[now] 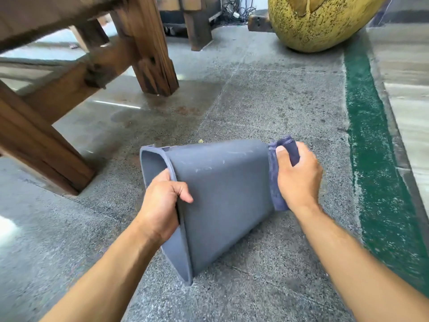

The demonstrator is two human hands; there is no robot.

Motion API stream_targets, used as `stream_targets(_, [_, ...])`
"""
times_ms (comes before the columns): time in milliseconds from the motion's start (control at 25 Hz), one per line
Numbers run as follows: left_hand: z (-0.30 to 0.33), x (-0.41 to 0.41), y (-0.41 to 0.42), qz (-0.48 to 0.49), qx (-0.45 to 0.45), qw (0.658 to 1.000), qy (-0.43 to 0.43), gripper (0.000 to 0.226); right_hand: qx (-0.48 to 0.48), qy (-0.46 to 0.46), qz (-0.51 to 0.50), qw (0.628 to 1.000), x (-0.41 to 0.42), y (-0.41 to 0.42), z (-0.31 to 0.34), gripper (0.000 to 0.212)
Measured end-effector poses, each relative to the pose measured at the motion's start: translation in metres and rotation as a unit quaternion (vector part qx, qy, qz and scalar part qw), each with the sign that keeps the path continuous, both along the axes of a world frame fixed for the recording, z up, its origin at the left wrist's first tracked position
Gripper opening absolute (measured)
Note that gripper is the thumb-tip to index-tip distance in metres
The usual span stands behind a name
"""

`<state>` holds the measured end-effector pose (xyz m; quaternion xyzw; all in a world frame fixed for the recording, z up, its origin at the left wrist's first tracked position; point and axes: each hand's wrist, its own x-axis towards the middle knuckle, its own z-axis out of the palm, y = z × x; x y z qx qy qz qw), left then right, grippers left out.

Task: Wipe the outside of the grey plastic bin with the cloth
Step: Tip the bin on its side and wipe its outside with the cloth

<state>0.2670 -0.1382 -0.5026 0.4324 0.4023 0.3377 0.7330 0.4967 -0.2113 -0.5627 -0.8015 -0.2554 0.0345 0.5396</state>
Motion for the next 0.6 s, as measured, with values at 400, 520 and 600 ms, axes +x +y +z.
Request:
stream_targets(400, [0.018,0.018,-0.022,0.015,-0.102,0.982,-0.161,0.059,0.085,-0.062,0.201,0.974,-0.120,0.014,0.073,0.018])
stream_targets(520, [0.015,0.021,-0.024,0.067,-0.116,0.977,-0.167,0.061,0.040,-0.085,0.230,0.969,-0.135,0.012,0.065,0.024])
stream_targets(600, [0.016,0.020,-0.026,0.079,-0.111,0.981,-0.137,0.058,0.008,-0.110,0.219,0.970,-0.137,0.013,0.062,0.025])
